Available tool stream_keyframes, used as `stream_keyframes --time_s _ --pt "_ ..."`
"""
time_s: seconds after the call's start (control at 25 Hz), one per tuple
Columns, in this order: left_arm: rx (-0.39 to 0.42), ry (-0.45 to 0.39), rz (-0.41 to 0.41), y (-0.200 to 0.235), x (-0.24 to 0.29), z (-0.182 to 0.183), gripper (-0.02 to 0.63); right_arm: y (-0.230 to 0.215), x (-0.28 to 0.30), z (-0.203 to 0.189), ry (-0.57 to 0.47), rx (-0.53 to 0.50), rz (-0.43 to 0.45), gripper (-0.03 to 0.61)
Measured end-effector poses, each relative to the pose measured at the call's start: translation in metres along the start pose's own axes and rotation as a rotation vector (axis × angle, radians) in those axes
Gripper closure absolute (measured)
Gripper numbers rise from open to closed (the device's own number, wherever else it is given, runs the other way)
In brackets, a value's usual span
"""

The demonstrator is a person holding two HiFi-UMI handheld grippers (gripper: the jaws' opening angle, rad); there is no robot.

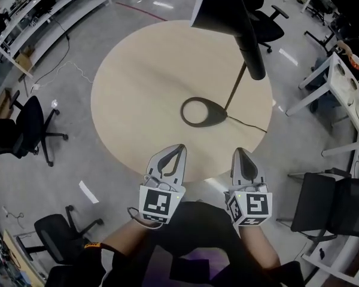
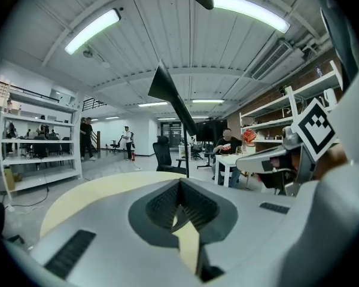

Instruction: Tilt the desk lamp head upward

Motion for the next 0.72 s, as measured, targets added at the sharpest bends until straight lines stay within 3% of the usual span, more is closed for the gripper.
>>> stream_keyframes --time_s 0.28,0.44,0.72 --pt "-0.041 0.009 0.123 -0.087 -0.023 -0.008 0.566 -0.042 -0.059 -0.021 -0.015 -0.022 0.12 0.569" --pt "-0.036 0.036 0.183 -0.108 -0.047 -0.011 0.566 -0.037 -0.087 -0.021 -0.039 -0.02 0.177 0.569" --pt "-0.023 -0.008 0.225 -0.13 -0.076 0.0 0.566 -0.019 -0.128 -0.019 -0.072 -0.06 0.233 0.569"
Point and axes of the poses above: the fingertips, and each gripper's own axes: x forward along the fingers, y to its left, z out of its top, the point moved 2 cm from there along -x, backward along the fingers, and after that the axes turned 3 degrees about y, right-handed, at the moved point
